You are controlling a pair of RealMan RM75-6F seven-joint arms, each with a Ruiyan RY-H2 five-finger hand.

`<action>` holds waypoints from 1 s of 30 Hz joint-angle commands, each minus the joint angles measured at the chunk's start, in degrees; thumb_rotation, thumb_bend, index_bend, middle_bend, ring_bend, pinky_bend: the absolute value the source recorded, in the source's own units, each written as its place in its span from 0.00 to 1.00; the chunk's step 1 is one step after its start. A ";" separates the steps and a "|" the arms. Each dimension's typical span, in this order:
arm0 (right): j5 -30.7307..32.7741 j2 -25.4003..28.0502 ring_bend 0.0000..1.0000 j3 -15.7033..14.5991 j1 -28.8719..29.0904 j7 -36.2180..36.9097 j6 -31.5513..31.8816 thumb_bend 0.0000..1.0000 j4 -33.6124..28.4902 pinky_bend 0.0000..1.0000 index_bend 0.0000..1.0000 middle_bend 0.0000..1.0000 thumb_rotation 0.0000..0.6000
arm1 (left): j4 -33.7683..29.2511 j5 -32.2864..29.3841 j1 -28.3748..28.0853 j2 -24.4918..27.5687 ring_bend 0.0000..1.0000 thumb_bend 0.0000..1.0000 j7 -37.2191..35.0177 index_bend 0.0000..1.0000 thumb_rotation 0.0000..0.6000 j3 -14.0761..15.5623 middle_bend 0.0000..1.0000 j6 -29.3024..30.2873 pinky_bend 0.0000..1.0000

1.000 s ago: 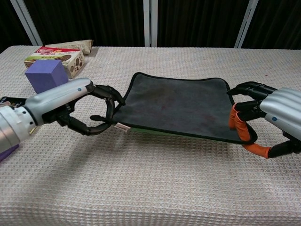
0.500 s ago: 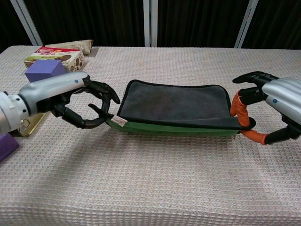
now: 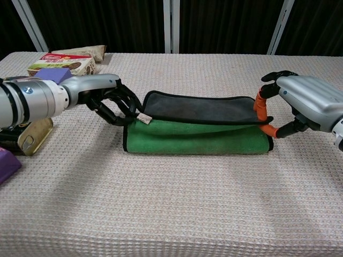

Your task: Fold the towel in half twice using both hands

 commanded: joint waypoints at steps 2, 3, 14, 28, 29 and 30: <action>3.64 -2.72 0.10 3.16 0.97 -2.34 -0.49 0.43 1.32 0.03 0.80 0.37 1.00 | 4.09 -3.86 -3.02 -1.28 0.19 0.45 2.01 0.68 1.00 -1.27 0.27 -3.07 0.17; 4.09 -3.01 0.10 3.62 1.24 -2.62 -0.60 0.43 1.69 0.03 0.80 0.37 1.00 | 4.69 -4.60 -3.44 -1.45 0.19 0.45 2.24 0.68 1.00 -1.46 0.27 -3.44 0.17; 10.11 -7.21 0.10 8.66 6.16 -5.60 -4.44 0.43 8.41 0.03 0.80 0.36 1.00 | 13.44 -12.66 -8.90 -3.91 0.19 0.45 5.52 0.68 1.00 -2.15 0.27 -8.42 0.17; 16.06 -10.27 0.10 11.99 10.56 -7.48 -7.60 0.43 14.20 0.03 0.79 0.36 1.00 | 22.09 -19.38 -14.40 -7.28 0.19 0.45 9.48 0.63 1.00 -1.31 0.26 -11.17 0.17; 16.40 -10.45 0.10 12.10 10.78 -7.53 -7.79 0.43 14.53 0.03 0.79 0.36 1.00 | 22.48 -19.57 -14.59 -7.47 0.19 0.45 9.68 0.62 1.00 -1.22 0.26 -11.17 0.17; 16.76 -10.65 0.10 12.22 10.99 -7.58 -7.98 0.43 14.87 0.03 0.79 0.36 1.00 | 22.91 -19.74 -14.81 -7.65 0.19 0.45 9.98 0.59 1.00 -1.08 0.25 -11.16 0.17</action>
